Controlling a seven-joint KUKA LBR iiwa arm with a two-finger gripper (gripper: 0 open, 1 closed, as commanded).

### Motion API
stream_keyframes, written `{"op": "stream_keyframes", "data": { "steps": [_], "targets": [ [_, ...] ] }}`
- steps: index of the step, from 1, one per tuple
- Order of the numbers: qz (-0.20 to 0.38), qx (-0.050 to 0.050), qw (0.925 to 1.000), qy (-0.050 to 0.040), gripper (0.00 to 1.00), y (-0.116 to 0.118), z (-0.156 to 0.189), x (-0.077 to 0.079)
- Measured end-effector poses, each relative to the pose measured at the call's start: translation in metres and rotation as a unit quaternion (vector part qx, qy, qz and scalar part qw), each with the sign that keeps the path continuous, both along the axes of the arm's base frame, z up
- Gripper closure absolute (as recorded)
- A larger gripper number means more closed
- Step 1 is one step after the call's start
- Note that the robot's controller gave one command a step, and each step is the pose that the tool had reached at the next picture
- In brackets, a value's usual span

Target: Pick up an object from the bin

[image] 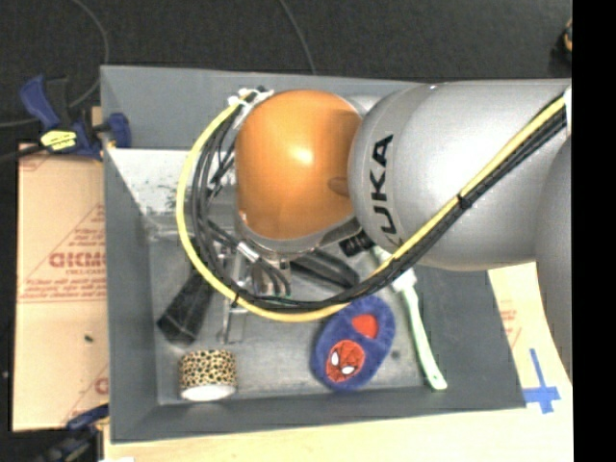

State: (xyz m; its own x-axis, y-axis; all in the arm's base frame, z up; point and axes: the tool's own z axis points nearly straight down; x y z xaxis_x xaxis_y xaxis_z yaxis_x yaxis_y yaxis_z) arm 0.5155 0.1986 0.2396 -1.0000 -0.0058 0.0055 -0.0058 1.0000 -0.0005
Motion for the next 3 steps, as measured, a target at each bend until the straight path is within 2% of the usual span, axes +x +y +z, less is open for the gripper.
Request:
{"op": "stream_keyframes", "data": {
  "steps": [1, 2, 3],
  "targets": [
    [-0.003, 0.001, 1.0000, -0.0041, 0.00, -0.001, 0.005, 0.002],
    [0.082, 0.001, 0.9966, -0.0041, 0.00, 0.016, -0.111, 0.038],
    [0.240, 0.002, 0.9708, -0.0089, 0.00, 0.025, -0.076, 0.075]
  ]
}}
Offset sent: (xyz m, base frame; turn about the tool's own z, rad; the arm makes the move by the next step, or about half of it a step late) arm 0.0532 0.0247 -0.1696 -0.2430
